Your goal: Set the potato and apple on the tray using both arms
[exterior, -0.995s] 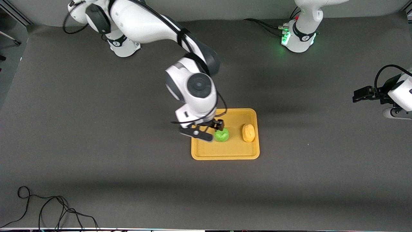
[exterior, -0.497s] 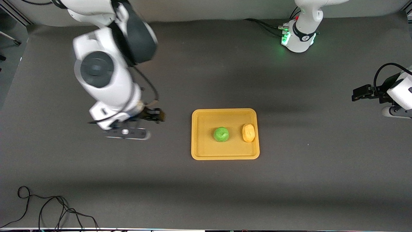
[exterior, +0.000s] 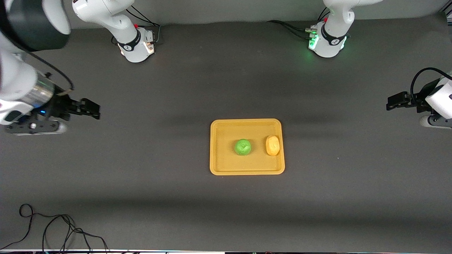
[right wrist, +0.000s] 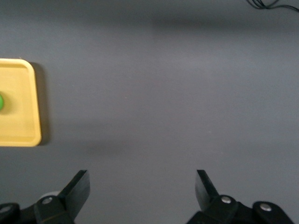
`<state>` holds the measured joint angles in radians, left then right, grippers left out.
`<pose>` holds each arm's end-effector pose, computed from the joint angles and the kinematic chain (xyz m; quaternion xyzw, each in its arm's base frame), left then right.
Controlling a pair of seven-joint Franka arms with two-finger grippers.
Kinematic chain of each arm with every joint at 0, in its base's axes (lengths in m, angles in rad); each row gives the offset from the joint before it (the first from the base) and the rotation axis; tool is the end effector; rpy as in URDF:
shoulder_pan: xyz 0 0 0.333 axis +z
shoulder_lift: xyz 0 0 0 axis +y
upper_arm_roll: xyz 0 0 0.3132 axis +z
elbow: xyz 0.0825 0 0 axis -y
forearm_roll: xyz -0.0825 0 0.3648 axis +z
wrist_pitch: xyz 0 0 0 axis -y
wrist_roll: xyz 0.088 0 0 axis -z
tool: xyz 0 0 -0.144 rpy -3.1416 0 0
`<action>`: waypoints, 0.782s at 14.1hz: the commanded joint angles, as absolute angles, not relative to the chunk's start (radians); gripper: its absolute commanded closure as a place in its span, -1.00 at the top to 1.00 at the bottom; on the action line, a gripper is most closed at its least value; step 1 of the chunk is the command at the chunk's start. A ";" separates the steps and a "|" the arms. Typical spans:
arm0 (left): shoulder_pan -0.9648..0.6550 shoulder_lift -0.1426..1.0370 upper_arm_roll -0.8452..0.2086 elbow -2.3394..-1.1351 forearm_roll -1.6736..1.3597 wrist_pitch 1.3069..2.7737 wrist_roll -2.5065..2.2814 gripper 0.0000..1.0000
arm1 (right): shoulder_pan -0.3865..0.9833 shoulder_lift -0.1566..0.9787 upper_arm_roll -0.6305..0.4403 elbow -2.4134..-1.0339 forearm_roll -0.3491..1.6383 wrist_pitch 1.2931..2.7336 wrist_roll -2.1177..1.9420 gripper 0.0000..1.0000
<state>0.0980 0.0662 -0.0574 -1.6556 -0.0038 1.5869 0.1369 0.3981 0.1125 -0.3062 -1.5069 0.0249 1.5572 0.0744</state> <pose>0.5435 0.0223 0.5123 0.9966 -0.0479 -0.0667 0.0097 0.5598 0.0637 0.5532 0.9995 0.0090 -0.0280 0.0068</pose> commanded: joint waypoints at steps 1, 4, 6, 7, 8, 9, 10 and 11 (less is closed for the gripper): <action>0.092 0.052 -0.051 -1.663 -0.012 1.594 0.146 0.99 | 0.164 0.046 -0.116 -1.586 -0.004 1.595 -0.016 1.00; 0.086 0.052 -0.052 -1.663 -0.012 1.594 0.140 0.99 | 0.008 0.035 -0.029 -1.586 -0.021 1.594 -0.049 1.00; 0.071 0.054 -0.051 -1.669 -0.009 1.592 0.135 0.99 | 0.005 0.034 -0.038 -1.586 -0.023 1.592 -0.048 1.00; 0.072 0.052 -0.051 -1.669 -0.009 1.592 0.137 0.99 | 0.006 0.034 -0.041 -1.585 -0.023 1.592 -0.048 1.00; 0.075 0.048 -0.051 -1.669 -0.009 1.588 0.140 0.99 | 0.006 0.032 -0.043 -1.586 -0.023 1.588 -0.048 1.00; 0.072 0.048 -0.051 -1.667 -0.011 1.588 0.138 0.99 | 0.006 0.032 -0.041 -1.583 -0.023 1.583 -0.049 1.00; 0.068 0.048 -0.051 -1.667 -0.011 1.588 0.134 0.99 | 0.006 0.034 -0.044 -1.582 -0.021 1.580 -0.049 1.00; 0.054 0.048 -0.054 -1.667 -0.011 1.591 0.123 0.99 | 0.005 0.034 -0.046 -1.580 -0.014 1.568 -0.052 1.00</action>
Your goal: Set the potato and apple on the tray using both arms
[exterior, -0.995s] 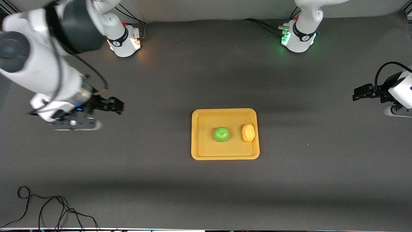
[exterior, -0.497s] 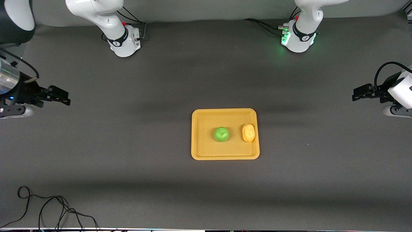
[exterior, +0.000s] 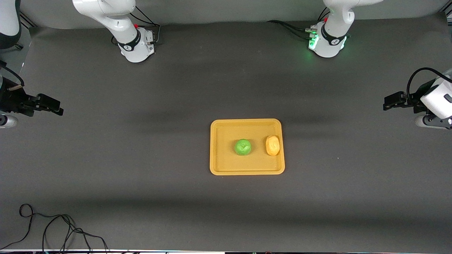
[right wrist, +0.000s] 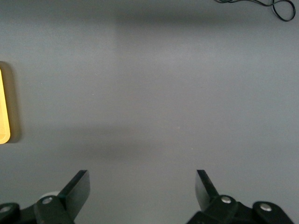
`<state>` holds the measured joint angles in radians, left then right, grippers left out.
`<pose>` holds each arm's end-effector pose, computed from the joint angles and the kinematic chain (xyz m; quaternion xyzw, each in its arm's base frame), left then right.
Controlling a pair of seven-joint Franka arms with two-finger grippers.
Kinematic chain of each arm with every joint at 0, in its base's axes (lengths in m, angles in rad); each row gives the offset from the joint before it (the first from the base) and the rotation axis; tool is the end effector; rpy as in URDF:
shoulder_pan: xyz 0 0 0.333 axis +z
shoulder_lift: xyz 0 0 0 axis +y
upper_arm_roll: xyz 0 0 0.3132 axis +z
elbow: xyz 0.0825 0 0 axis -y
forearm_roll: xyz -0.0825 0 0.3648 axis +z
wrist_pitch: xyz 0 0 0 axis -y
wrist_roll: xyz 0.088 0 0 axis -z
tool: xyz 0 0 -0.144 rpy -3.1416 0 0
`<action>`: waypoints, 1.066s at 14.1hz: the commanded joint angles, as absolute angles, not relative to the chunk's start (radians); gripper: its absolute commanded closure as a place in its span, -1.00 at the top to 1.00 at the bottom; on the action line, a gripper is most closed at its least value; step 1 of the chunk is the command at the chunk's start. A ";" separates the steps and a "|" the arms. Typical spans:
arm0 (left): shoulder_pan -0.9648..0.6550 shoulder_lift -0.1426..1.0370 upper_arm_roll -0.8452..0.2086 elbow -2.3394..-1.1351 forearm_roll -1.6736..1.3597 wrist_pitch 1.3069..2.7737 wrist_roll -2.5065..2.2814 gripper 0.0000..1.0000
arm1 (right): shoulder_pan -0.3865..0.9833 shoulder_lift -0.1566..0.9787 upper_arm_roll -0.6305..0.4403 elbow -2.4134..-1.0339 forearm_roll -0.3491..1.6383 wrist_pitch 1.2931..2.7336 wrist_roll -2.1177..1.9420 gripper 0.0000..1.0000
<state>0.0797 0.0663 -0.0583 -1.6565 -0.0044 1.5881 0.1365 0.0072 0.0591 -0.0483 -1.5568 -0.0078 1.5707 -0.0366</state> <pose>0.5439 0.0118 0.5119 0.9961 -0.0573 -0.0667 0.0094 0.5499 -0.0230 0.5590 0.9997 -0.0022 -0.0228 0.0044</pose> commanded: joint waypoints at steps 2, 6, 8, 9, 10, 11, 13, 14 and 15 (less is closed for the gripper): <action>0.049 0.048 -0.055 -1.666 -0.011 1.594 0.106 0.99 | 0.005 0.034 -0.046 -1.578 -0.008 1.545 -0.061 1.00; 0.028 0.049 -0.058 -1.675 -0.011 1.591 0.104 0.99 | 0.006 0.035 -0.046 -1.572 -0.008 1.543 -0.061 1.00; 0.025 0.051 -0.058 -1.680 -0.005 1.594 0.100 0.98 | 0.009 0.035 -0.044 -1.566 -0.008 1.543 -0.061 1.00; 0.025 0.051 -0.057 -1.683 0.003 1.595 0.100 0.97 | 0.009 0.035 -0.043 -1.565 -0.008 1.543 -0.060 1.00; 0.028 0.051 -0.057 -1.687 0.005 1.595 0.100 0.97 | 0.009 0.035 -0.041 -1.566 -0.008 1.543 -0.058 1.00; 0.032 0.051 -0.057 -1.687 0.005 1.595 0.101 0.96 | 0.009 0.035 -0.041 -1.566 -0.008 1.543 -0.058 1.00; 0.032 0.052 -0.057 -1.687 0.005 1.606 0.101 0.96 | 0.009 0.037 -0.041 -1.566 -0.008 1.543 -0.060 1.00; 0.034 0.052 -0.057 -1.692 0.005 1.617 0.101 0.96 | 0.009 0.037 -0.041 -1.566 -0.006 1.543 -0.060 1.00; 0.034 0.049 -0.057 -1.707 0.005 1.634 0.101 0.96 | 0.009 0.037 -0.041 -1.566 -0.008 1.543 -0.060 1.00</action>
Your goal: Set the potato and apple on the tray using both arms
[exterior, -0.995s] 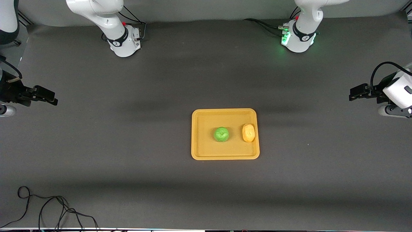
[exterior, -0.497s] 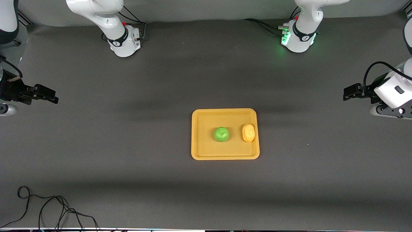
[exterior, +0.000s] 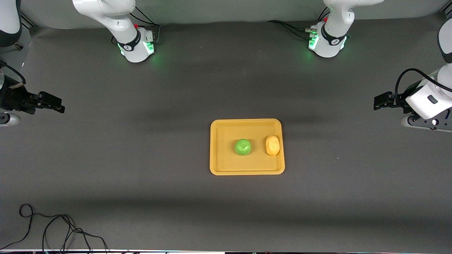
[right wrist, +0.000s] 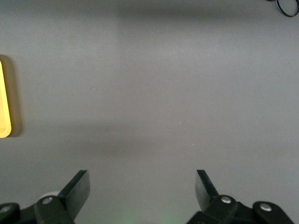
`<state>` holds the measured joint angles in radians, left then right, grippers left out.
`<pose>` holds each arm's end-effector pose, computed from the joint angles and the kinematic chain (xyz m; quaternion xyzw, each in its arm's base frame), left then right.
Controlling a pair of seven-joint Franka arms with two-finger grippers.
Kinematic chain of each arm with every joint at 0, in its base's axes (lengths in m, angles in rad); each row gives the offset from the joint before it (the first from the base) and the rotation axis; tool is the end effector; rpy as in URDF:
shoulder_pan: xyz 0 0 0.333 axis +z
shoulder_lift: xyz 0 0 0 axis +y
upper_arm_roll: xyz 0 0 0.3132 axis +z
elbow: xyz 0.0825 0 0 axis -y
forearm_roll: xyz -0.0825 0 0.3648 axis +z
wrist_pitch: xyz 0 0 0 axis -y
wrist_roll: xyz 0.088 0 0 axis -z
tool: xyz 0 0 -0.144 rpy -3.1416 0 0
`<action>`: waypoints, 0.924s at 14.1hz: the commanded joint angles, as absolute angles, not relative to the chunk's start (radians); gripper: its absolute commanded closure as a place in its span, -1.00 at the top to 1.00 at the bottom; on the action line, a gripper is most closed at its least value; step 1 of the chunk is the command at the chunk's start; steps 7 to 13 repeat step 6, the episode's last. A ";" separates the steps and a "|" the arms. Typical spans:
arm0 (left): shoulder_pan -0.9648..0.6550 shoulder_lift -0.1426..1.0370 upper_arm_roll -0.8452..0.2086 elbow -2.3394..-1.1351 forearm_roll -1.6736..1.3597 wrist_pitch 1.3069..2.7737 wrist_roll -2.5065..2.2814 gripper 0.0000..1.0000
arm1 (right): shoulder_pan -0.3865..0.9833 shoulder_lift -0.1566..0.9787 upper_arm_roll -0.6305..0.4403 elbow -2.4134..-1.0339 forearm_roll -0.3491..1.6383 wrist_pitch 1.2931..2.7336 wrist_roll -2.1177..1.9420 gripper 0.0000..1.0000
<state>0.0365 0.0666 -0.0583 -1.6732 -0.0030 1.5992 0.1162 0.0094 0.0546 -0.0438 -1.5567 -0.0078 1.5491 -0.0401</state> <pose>0.5435 -0.0115 0.5051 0.9952 -0.0687 -0.0699 0.0067 0.5458 -0.0193 0.5597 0.9995 0.0029 -0.0312 0.0039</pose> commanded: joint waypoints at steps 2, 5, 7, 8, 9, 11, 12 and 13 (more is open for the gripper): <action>0.034 0.026 -0.055 -1.747 0.005 1.669 0.101 0.96 | 0.009 0.037 -0.041 -1.566 -0.006 1.543 -0.060 1.00; 0.034 0.014 -0.055 -1.747 0.002 1.680 0.098 0.96 | 0.009 0.037 -0.043 -1.566 -0.008 1.543 -0.060 1.00; 0.034 0.014 -0.054 -1.746 -0.002 1.681 0.098 0.96 | 0.009 0.037 -0.043 -1.566 -0.006 1.543 -0.060 1.00; 0.034 0.014 -0.054 -1.746 -0.002 1.681 0.098 0.96 | 0.009 0.037 -0.043 -1.566 -0.006 1.543 -0.060 1.00; 0.034 0.014 -0.054 -1.746 -0.002 1.681 0.098 0.96 | 0.009 0.037 -0.043 -1.566 -0.006 1.543 -0.060 1.00; 0.034 0.014 -0.054 -1.746 -0.002 1.681 0.098 0.96 | 0.009 0.037 -0.043 -1.566 -0.006 1.543 -0.060 1.00; 0.034 0.014 -0.054 -1.746 -0.002 1.681 0.098 0.96 | 0.009 0.037 -0.043 -1.566 -0.006 1.543 -0.060 1.00; 0.034 0.014 -0.054 -1.746 -0.002 1.681 0.098 0.96 | 0.009 0.037 -0.043 -1.566 -0.006 1.543 -0.060 1.00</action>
